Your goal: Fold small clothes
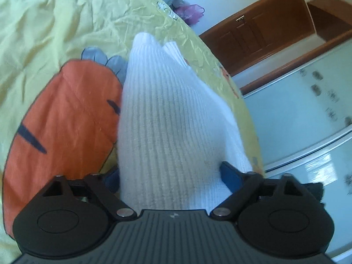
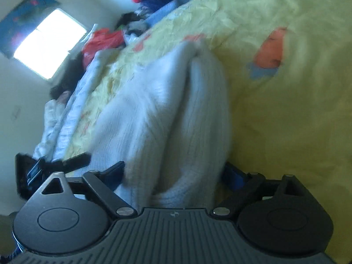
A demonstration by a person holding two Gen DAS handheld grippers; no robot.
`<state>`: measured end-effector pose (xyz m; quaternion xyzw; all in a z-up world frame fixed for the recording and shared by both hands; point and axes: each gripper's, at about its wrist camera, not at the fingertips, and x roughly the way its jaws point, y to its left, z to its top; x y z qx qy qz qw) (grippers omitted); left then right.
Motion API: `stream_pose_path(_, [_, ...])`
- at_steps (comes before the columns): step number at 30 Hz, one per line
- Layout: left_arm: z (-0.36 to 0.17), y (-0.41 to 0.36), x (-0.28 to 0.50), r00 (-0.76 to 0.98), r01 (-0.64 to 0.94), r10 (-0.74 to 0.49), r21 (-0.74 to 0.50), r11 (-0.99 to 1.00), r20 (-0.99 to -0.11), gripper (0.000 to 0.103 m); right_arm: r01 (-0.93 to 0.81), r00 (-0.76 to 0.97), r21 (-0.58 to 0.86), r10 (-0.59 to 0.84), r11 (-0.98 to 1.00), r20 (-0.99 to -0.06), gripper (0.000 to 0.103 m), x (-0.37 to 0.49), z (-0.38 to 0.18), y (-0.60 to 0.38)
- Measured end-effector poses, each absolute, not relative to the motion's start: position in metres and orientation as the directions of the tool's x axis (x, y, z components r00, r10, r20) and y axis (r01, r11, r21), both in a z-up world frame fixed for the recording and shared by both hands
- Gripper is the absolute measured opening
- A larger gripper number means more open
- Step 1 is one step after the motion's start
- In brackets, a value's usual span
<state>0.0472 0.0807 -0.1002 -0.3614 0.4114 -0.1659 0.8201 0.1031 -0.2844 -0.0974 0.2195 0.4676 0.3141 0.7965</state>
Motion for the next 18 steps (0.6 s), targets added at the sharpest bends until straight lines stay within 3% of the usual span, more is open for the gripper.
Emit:
stream_pose_path(3, [-0.084, 0.076, 0.038, 0.64, 0.015, -0.518, -0.664, 0.747, -0.568, 0.058, -0.356, 0.377, 0.597, 0.695, 0.719, -0.612, 0.071, 0.097, -0.091, -0.273])
stream_pose_path(6, [-0.059, 0.069, 0.018, 0.674, 0.062, -0.471, -0.592, 0.803, -0.569, 0.056, -0.403, 0.398, 0.58, 0.706, 0.708, -0.586, 0.06, 0.08, -0.072, -0.271])
stream_pose_path(9, [-0.052, 0.071, -0.002, 0.674, 0.104, -0.474, -0.563, 0.82, -0.567, 0.057, -0.426, 0.385, 0.604, 0.739, 0.673, -0.552, 0.056, 0.065, -0.064, -0.277])
stream_pose_path(11, [-0.062, 0.073, -0.008, 0.655, 0.098, -0.471, -0.551, 0.829, -0.591, 0.061, -0.407, 0.361, 0.633, 0.753, 0.658, -0.551, 0.056, 0.06, -0.073, -0.282])
stream_pose_path(15, [-0.082, 0.076, -0.01, 0.684, 0.072, -0.438, -0.543, 0.837, -0.584, 0.085, -0.322, 0.377, 0.698, 0.763, 0.639, -0.525, 0.062, 0.062, -0.095, -0.293])
stream_pose_path(18, [-0.065, 0.077, -0.021, 0.73, 0.059, -0.365, -0.478, 0.876, -0.579, 0.087, -0.283, 0.409, 0.692, 0.737, 0.664, -0.539, 0.069, 0.057, -0.088, -0.296])
